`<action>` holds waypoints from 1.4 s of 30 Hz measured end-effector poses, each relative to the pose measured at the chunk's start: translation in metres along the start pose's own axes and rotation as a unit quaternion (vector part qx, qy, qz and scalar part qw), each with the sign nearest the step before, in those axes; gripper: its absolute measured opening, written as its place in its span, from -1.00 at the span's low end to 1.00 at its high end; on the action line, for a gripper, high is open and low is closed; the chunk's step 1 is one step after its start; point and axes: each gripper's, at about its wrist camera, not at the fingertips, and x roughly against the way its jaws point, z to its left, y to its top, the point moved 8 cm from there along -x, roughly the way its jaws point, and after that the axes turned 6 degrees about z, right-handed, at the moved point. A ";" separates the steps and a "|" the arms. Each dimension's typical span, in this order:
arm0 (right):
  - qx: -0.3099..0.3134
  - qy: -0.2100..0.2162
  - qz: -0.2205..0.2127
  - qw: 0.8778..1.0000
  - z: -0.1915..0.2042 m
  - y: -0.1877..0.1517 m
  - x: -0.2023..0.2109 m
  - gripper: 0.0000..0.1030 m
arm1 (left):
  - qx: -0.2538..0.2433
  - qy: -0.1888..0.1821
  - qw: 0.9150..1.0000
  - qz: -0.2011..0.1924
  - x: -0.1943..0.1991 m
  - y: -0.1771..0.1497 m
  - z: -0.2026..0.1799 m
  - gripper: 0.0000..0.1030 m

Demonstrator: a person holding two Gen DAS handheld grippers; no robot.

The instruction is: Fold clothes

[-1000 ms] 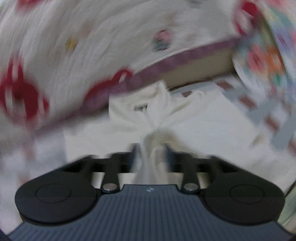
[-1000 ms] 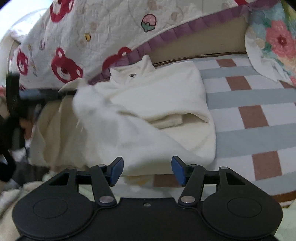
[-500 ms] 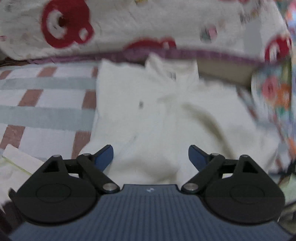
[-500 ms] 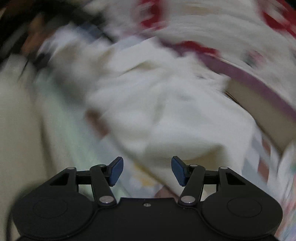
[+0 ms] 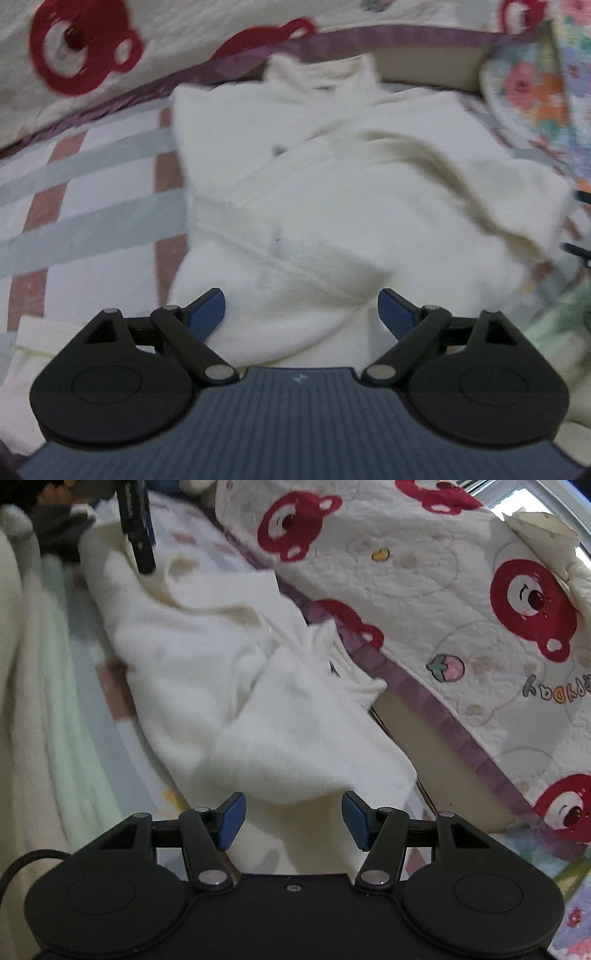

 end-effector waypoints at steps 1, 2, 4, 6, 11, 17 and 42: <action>0.009 -0.006 0.003 1.000 0.000 -0.003 -0.002 0.21 | 0.008 0.017 1.000 0.010 -0.009 -0.003 0.004 0.77; 0.016 -0.011 0.006 1.000 0.000 -0.005 -0.004 0.21 | 0.016 0.028 0.999 0.018 -0.016 -0.004 0.008 0.77; 0.020 -0.018 0.013 1.000 -0.002 -0.007 -0.011 0.21 | 0.032 0.032 0.999 0.000 -0.015 0.000 0.015 0.76; 0.029 -0.033 0.010 0.999 -0.002 -0.003 -0.017 0.24 | 0.058 0.033 0.997 -0.029 -0.008 0.006 0.026 0.67; 0.040 -0.033 -0.011 0.999 0.001 0.003 -0.030 0.59 | 0.204 -0.019 0.974 -0.093 0.008 0.014 0.078 -0.34; -0.076 -0.022 -0.025 0.997 -0.028 0.019 -0.050 0.59 | 0.277 -0.029 0.957 -0.082 0.004 0.004 0.110 -0.25; -0.117 -0.088 -0.024 0.989 -0.024 0.046 -0.064 0.60 | 0.336 -0.113 0.931 -0.091 -0.017 0.005 0.109 -0.28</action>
